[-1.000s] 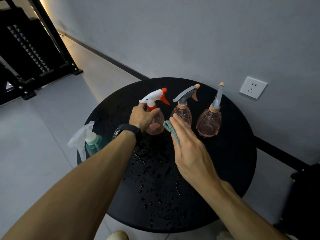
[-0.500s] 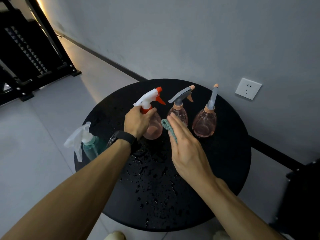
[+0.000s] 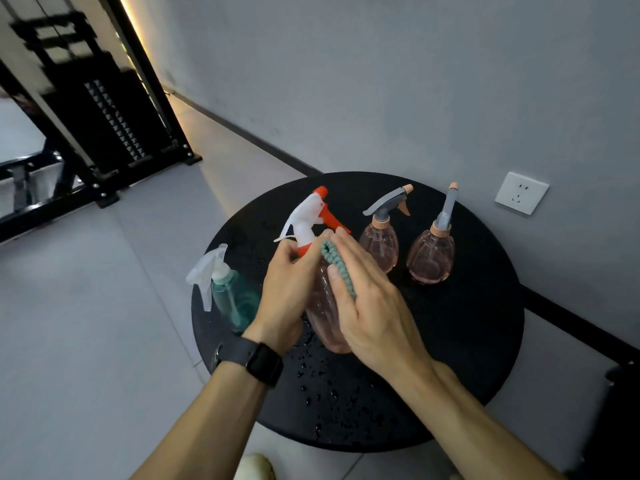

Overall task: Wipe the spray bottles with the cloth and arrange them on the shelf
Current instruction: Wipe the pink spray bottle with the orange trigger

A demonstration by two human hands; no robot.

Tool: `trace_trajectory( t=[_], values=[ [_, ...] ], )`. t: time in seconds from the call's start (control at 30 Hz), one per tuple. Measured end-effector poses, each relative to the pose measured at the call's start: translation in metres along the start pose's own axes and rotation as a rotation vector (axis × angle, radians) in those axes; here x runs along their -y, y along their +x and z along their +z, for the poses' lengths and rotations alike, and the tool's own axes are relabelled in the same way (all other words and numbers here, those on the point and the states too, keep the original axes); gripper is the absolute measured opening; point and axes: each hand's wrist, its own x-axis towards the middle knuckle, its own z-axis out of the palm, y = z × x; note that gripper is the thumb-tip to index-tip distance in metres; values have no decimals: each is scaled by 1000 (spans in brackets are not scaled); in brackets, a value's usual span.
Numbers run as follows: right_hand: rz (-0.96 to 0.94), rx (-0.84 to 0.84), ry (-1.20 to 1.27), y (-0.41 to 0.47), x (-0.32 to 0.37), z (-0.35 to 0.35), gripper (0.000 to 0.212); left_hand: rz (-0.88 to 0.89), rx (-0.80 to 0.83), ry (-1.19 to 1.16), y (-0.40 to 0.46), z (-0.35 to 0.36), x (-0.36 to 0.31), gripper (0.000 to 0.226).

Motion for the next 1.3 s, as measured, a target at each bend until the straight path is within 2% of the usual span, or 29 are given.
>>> trace_trajectory(
  t=[0.13, 0.23, 0.3, 0.37, 0.43, 0.47, 0.6, 0.73, 0.8, 0.9, 1.07, 1.3],
  values=[
    [-12, 92, -143, -7, 2, 8, 66, -94, 23, -228, -8, -7, 3, 44],
    [-2, 170, -173, -10, 0, 10, 85, -132, 29, -287, -8, -10, 2, 44],
    [-10, 163, -176, -10, -1, 12, 89, -151, 43, -283, -6, -13, 1, 47],
    [-18, 129, -192, -9, 0, 13, 89, -153, 66, -243, -4, -14, 1, 59],
    [-33, 83, -227, -9, 2, 14, 86, -175, 142, -205, -3, -15, 0, 80],
    [-40, 57, -242, -10, 2, 14, 85, -185, 185, -201, -2, -16, -1, 84],
    [-22, -45, -253, -6, 7, 9, 84, -147, 258, -283, -2, -21, 6, 64],
    [3, -89, -237, -3, 15, 7, 82, -170, 338, -395, -12, -14, 19, 55],
    [-13, -97, -286, -2, 20, 7, 75, -176, 354, -473, -13, -12, 21, 55],
    [-89, -109, -453, 0, 23, 5, 59, -137, 358, -473, -11, -11, 23, 54],
    [-155, -15, -319, -1, 15, 10, 52, -162, 335, -449, -11, -8, 24, 58],
    [-248, -42, -296, -10, 11, 16, 49, -212, 333, -592, -4, -13, 20, 57]
  ],
)
